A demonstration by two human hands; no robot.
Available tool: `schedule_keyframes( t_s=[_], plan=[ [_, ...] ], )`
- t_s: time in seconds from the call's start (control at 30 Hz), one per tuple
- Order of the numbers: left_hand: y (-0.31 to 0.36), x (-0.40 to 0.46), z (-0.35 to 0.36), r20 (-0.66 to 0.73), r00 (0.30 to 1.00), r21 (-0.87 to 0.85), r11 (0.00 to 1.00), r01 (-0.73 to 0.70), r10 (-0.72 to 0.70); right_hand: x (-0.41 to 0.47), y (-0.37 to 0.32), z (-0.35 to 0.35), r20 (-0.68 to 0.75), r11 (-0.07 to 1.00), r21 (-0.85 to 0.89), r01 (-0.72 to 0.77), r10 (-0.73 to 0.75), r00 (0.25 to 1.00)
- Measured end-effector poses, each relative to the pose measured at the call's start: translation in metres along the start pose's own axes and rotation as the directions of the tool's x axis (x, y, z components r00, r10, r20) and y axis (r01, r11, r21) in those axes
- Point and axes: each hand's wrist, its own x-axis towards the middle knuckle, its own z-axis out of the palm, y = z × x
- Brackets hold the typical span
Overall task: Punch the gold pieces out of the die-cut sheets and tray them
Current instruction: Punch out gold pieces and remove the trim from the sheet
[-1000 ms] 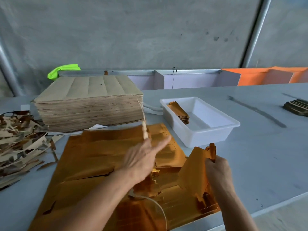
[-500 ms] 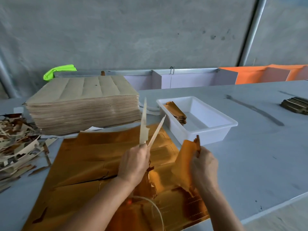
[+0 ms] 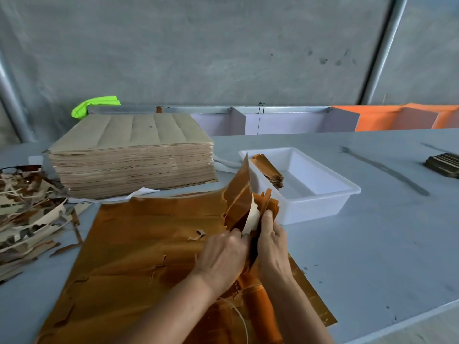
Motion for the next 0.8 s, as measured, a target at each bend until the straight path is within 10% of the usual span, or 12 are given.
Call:
schedule_keyframes(
  t_s=[0.27,0.43,0.5,0.63,0.8],
  plan=[
    [-0.009,-0.001,-0.009,-0.073,0.989,-0.369,0.925,0.090,-0.125,0.005,-0.004,-0.008,-0.052,0.939,0.174,-0.297,0.310,0.949],
    [-0.054,-0.008,-0.023,0.021,0.673,-0.880,0.306,0.363,-0.739,0.011,-0.007,-0.033,-0.218,0.963,0.112,-0.244,0.264,0.940],
    [-0.073,-0.015,-0.022,0.094,0.595,-0.863,0.233,0.449,-0.798,0.013,-0.009,-0.038,-0.283,0.975,0.087,-0.202,0.219,0.934],
    [-0.088,-0.020,-0.016,0.149,0.621,-0.741,0.329,0.585,-0.769,0.015,-0.013,-0.027,-0.271,0.981,0.047,-0.186,0.192,0.943],
    [-0.054,-0.017,-0.002,0.184,0.852,-0.352,0.776,0.523,-0.491,0.008,-0.004,-0.019,-0.222,0.982,-0.025,-0.187,0.177,0.959]
  ],
)
